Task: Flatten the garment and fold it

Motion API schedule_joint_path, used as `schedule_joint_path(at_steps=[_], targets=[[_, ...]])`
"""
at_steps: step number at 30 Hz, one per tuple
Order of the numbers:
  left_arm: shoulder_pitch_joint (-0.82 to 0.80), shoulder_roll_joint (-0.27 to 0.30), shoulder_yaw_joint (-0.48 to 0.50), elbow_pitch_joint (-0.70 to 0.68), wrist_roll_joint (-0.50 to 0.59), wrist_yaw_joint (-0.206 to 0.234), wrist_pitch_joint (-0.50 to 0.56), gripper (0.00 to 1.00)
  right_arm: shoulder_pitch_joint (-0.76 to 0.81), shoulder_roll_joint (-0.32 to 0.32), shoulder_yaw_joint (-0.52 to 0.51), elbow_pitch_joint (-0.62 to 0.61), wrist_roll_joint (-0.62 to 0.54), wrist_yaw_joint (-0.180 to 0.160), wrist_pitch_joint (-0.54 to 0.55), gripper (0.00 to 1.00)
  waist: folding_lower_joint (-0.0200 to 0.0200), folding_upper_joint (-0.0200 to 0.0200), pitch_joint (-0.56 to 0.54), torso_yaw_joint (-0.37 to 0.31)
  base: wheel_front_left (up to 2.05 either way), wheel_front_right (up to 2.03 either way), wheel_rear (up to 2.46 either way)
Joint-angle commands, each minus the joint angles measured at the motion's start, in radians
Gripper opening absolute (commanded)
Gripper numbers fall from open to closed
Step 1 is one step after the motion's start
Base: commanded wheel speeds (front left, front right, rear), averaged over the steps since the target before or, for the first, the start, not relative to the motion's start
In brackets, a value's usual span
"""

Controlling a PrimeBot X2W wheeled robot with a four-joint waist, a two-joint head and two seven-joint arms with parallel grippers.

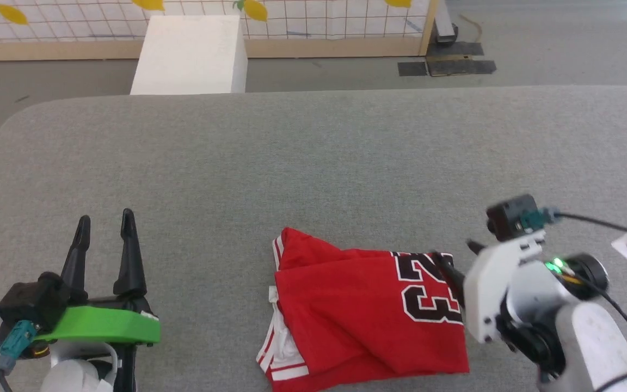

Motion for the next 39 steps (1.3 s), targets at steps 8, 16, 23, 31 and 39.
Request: schedule_joint_path(at_steps=[8,16,23,31,39], targets=[[0.005,-0.010,-0.008,-0.005,0.025,0.001,-0.005,1.00,0.111,0.043,-0.056,0.013,-0.082,-0.001,0.115,1.00,-0.0001,0.0000,0.034,0.017,0.00,0.00,0.00],[0.001,-0.014,-0.013,0.003,0.027,-0.003,-0.005,1.00,0.122,0.060,-0.015,0.111,-0.100,-0.001,0.121,1.00,-0.0001,0.0000,0.043,0.040,0.00,0.00,0.00],[-0.006,-0.011,-0.032,0.014,0.024,-0.008,-0.002,1.00,0.080,0.029,0.029,0.163,-0.068,-0.001,0.124,0.00,-0.0001,0.0000,0.026,0.047,0.00,0.00,0.00],[-0.001,0.001,-0.028,0.000,0.011,-0.002,0.003,1.00,-0.051,-0.226,0.207,-0.007,0.029,-0.001,0.234,0.00,-0.0001,0.0000,0.043,-0.082,0.00,0.00,0.00],[-0.030,0.048,-0.009,-0.073,0.004,-0.002,0.022,1.00,-0.194,-0.406,0.129,-0.031,0.025,-0.001,0.248,0.00,-0.0001,0.0000,0.177,-0.322,0.00,0.00,0.00]])
